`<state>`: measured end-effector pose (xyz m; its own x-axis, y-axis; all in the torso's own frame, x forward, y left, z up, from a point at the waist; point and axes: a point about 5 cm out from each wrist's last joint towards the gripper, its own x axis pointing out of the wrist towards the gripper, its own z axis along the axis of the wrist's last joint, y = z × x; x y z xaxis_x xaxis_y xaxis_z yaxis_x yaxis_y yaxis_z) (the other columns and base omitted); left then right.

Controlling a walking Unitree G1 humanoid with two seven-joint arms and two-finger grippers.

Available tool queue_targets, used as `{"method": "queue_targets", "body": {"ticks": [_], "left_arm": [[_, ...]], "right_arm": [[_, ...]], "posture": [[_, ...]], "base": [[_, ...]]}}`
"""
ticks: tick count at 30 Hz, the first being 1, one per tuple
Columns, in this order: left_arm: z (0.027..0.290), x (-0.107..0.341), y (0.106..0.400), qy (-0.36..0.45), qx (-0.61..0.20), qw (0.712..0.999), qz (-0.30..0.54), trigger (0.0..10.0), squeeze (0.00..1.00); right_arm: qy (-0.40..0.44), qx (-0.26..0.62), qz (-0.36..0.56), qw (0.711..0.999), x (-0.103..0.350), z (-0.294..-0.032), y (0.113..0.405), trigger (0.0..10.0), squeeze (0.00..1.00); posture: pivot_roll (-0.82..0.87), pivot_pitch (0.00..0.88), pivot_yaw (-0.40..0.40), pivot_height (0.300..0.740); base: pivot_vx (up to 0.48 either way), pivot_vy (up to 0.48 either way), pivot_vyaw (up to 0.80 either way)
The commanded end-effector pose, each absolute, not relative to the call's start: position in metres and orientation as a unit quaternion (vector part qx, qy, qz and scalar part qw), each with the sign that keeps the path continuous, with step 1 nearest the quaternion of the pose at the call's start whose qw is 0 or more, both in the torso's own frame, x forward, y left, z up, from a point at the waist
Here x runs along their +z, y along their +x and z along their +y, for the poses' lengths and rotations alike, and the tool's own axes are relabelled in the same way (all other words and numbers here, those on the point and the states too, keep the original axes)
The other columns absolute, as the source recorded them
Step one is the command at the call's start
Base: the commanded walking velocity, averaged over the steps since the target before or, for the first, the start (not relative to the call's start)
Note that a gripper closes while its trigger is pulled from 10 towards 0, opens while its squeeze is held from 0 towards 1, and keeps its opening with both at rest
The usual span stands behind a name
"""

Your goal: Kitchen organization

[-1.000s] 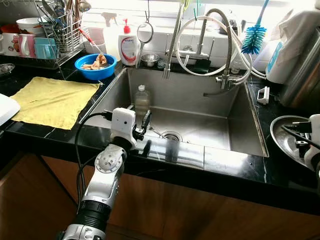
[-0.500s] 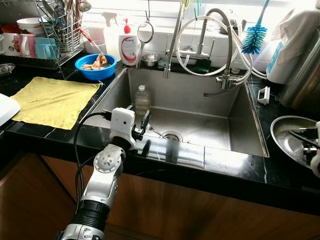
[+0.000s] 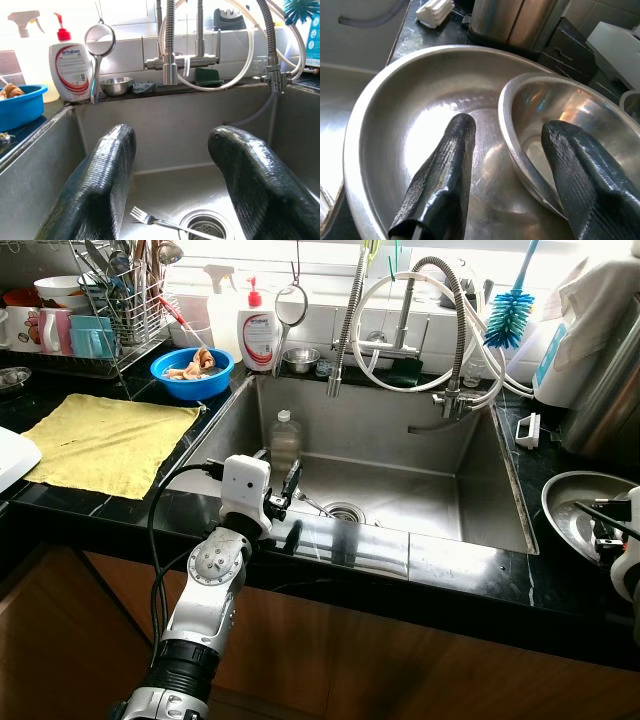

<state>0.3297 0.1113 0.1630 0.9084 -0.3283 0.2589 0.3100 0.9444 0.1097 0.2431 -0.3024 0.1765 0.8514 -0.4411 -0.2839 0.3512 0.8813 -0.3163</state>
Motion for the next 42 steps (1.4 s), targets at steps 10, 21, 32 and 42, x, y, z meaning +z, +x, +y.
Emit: {"method": "queue_targets", "body": {"ticks": [10,21,32,42], "left_arm": [[0.108,0.168,0.331,0.036,-0.172,0.974,-0.146,10.0,0.00],[0.106,0.169,0.331,0.035,-0.175,0.973,-0.147,10.0,0.00],[0.109,0.168,0.331,0.040,-0.176,0.973,-0.141,10.0,0.00],[0.112,0.169,0.333,0.039,-0.173,0.974,-0.138,10.0,0.00]], "right_arm": [[-0.092,-0.228,0.183,0.952,0.173,-0.310,0.246,10.0,0.00],[-0.084,-0.222,0.185,0.954,0.173,-0.311,0.251,2.1,0.00],[-0.075,-0.205,0.191,0.957,0.167,-0.304,0.254,0.0,0.00],[-0.069,-0.200,0.188,0.959,0.167,-0.301,0.257,0.0,0.00]], "posture": [[-0.04,0.000,-0.014,0.740],[-0.03,0.000,-0.018,0.740],[-0.02,0.000,-0.018,0.740],[-0.02,0.000,-0.018,0.740]], "base": [[0.000,0.000,0.00],[0.000,0.000,0.00],[0.000,0.000,0.00],[0.000,0.000,0.00]]}}
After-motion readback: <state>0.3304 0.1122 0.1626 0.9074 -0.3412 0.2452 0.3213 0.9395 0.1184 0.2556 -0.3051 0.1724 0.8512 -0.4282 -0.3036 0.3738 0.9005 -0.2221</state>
